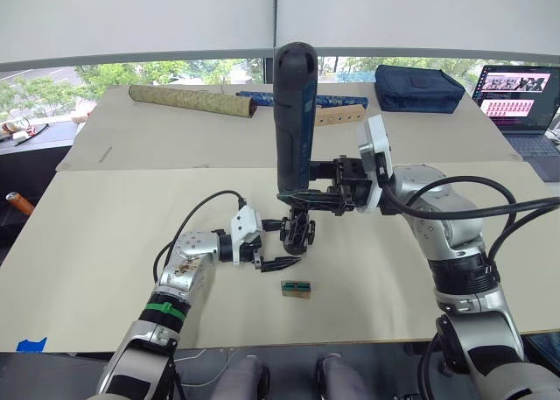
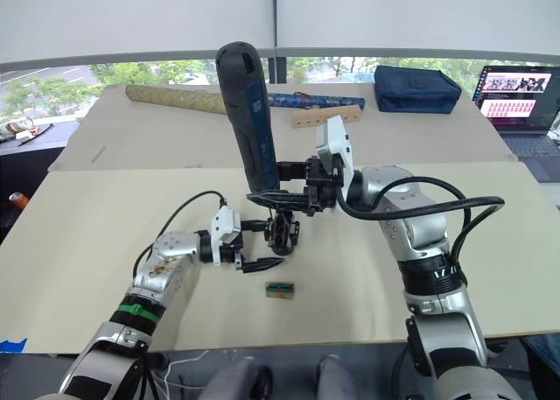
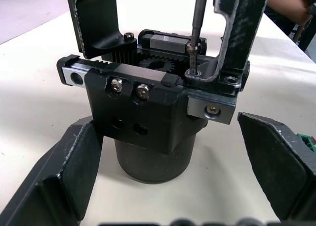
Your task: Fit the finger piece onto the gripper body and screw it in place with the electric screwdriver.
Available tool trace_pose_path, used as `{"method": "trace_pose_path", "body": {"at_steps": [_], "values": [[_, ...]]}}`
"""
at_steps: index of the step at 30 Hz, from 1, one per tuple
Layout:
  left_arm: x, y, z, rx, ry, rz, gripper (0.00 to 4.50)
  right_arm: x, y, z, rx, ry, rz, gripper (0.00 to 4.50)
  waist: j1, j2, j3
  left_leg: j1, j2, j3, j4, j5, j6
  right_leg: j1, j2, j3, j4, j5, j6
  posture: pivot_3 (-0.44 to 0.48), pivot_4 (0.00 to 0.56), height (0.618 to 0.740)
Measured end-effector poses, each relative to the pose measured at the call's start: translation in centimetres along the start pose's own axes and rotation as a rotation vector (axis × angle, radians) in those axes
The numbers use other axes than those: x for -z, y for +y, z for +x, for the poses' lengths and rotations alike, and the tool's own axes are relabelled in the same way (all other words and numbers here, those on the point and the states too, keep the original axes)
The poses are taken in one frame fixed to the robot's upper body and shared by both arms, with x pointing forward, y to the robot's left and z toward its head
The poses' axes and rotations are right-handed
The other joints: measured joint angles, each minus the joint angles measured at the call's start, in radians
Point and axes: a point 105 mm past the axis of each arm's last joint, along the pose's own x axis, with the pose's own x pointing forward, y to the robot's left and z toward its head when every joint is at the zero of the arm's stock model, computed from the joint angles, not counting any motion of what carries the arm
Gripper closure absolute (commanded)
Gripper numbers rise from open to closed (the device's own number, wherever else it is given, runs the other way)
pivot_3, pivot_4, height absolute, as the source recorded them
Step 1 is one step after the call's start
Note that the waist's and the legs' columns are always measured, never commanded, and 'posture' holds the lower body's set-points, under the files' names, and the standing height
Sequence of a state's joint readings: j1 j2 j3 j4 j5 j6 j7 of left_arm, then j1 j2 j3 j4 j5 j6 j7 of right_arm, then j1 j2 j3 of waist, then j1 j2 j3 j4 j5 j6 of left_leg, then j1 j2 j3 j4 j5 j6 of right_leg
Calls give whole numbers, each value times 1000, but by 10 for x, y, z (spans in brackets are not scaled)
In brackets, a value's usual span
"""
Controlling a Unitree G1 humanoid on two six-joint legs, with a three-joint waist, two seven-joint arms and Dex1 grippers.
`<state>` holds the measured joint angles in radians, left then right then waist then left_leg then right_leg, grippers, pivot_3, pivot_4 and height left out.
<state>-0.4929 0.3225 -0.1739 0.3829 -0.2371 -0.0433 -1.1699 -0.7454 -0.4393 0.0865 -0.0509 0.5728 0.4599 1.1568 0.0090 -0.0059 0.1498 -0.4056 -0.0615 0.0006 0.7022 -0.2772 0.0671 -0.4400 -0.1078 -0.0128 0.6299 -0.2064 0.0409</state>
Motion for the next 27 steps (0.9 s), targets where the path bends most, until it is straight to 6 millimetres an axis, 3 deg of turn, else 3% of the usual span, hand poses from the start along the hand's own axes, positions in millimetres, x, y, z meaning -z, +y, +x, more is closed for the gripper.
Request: {"method": "trace_pose_path", "body": {"at_steps": [27], "values": [[0, -1, 0, 0, -2, -3, 0, 0, 1, -1, -10, 4, 1, 2596, 0, 0, 0, 0, 0, 0, 0, 0, 0, 0, 0, 0, 0, 0, 0, 0, 150, 740]]}}
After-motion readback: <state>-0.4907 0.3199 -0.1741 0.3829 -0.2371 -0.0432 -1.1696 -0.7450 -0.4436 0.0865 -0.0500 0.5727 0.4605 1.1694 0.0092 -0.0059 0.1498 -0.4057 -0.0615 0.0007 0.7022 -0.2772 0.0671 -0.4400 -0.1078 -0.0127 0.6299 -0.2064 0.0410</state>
